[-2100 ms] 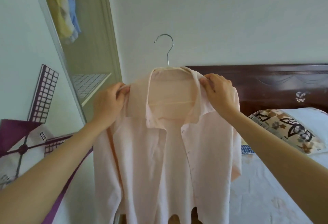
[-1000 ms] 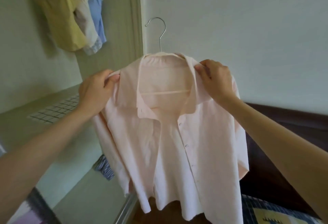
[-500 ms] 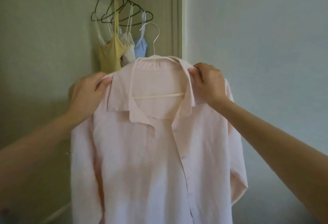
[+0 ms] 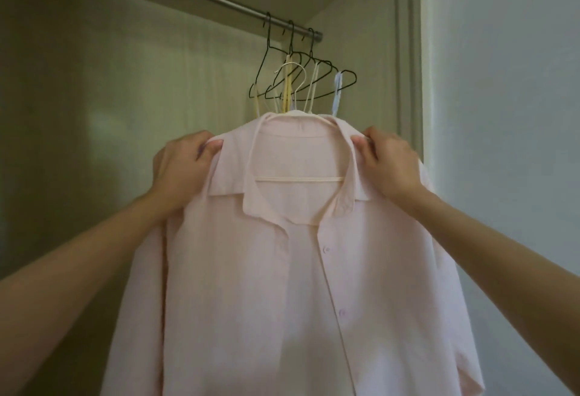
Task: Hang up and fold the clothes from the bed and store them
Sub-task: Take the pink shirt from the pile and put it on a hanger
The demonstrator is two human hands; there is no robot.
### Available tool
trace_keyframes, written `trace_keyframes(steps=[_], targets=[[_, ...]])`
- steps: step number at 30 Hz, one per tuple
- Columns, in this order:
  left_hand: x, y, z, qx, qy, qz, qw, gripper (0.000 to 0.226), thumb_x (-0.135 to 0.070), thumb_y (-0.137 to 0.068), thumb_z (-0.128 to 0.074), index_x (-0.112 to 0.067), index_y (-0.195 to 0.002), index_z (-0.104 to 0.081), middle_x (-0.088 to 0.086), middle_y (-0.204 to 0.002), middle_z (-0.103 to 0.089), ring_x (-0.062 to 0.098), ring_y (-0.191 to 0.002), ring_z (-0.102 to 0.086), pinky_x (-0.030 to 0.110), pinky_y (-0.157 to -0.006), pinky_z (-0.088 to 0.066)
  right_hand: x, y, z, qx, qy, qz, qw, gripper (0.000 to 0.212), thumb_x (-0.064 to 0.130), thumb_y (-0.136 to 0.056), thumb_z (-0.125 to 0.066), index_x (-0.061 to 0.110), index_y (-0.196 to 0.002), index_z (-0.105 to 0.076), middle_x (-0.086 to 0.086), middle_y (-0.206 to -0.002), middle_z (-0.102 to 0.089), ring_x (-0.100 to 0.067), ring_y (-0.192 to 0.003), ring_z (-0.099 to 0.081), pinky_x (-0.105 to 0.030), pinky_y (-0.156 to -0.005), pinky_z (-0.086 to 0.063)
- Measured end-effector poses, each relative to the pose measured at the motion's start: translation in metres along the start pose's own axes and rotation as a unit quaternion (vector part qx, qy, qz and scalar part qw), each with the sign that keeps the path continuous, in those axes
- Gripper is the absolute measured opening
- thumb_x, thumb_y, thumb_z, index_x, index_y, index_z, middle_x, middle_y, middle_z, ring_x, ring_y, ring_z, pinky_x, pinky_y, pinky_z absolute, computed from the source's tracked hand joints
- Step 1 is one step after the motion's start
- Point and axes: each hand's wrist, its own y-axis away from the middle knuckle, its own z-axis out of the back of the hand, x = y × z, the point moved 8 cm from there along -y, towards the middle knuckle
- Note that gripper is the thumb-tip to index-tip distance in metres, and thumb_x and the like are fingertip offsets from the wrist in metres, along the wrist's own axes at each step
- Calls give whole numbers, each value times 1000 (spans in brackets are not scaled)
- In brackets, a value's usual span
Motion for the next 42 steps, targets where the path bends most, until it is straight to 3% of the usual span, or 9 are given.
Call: trace_keyframes(steps=[8,12,19,25,28,31,36,39,42], targets=[[36,-62,-1,22,-28,56,998,38,-54,-85,-34,-23,-73,-51,13,-82,-63,36,-85,-59,44,-77,-49,2,-79,-62,91,-72,-1,993,52,54,-100,-41,15,-66,-40,1,-63,-47,-25,-64,-46,-34,-55,-25],[41,-91,7,-7,-58,80,995,33,-37,-98,-45,-13,-80,-59,12,-79,-60,32,-77,-54,35,-63,-33,8,-128,-86,163,-167,49,971,50,54,-96,-50,15,-64,-45,1,-64,-50,-17,-61,-46,-31,-53,-27],[45,-118,12,-3,-107,93,990,26,-19,-102,-46,-6,-88,-63,19,-88,-67,36,-84,-59,40,-71,-42,4,-164,-96,402,-329,101,848,30,33,-86,-73,9,-106,-70,-10,-105,-72,-24,-94,-70,-35,-82,-56],[55,-128,-5,12,-135,150,979,30,-19,-105,-40,-1,-109,-63,24,-108,-67,41,-102,-60,43,-85,-46,3,-162,-115,468,-492,37,733,50,20,-73,-72,1,-117,-60,-19,-105,-72,-29,-87,-72,-35,-70,-58],[58,-133,-15,30,-175,169,969,22,-22,-103,-41,-14,-100,-60,20,-108,-67,38,-101,-61,44,-84,-49,9,-157,-112,442,-502,21,743,17,9,-92,-63,-2,-105,-59,-19,-93,-69,-26,-74,-69,-38,-66,-58],[54,-141,-18,16,-187,200,962,27,-23,-103,-40,-17,-121,-59,15,-119,-65,35,-107,-59,42,-90,-49,16,-160,-108,411,-493,4,766,9,5,-96,-57,-1,-101,-53,-24,-94,-60,-30,-76,-61,-39,-67,-51],[27,-171,-16,-52,-132,269,953,39,-22,-107,-31,-3,-134,-51,25,-134,-54,40,-123,-51,43,-103,-42,44,-173,-113,376,-505,-18,776,11,1,-92,-56,6,-92,-47,-18,-90,-55,-27,-73,-57,-34,-64,-46],[-7,-195,-12,-87,-94,268,955,38,-24,-104,-36,0,-126,-56,23,-130,-57,38,-120,-53,40,-101,-44,67,-186,-112,350,-510,-21,786,20,4,-93,-55,8,-107,-42,-17,-98,-51,-27,-84,-55,-35,-70,-44],[-55,-221,-1,-125,-82,210,966,29,-16,-93,-46,-4,-111,-65,17,-115,-65,35,-104,-61,39,-89,-53,89,-200,-103,324,-526,-24,786,36,2,-93,-51,4,-128,-44,-14,-91,-51,-21,-71,-53,-27,-60,-43]])
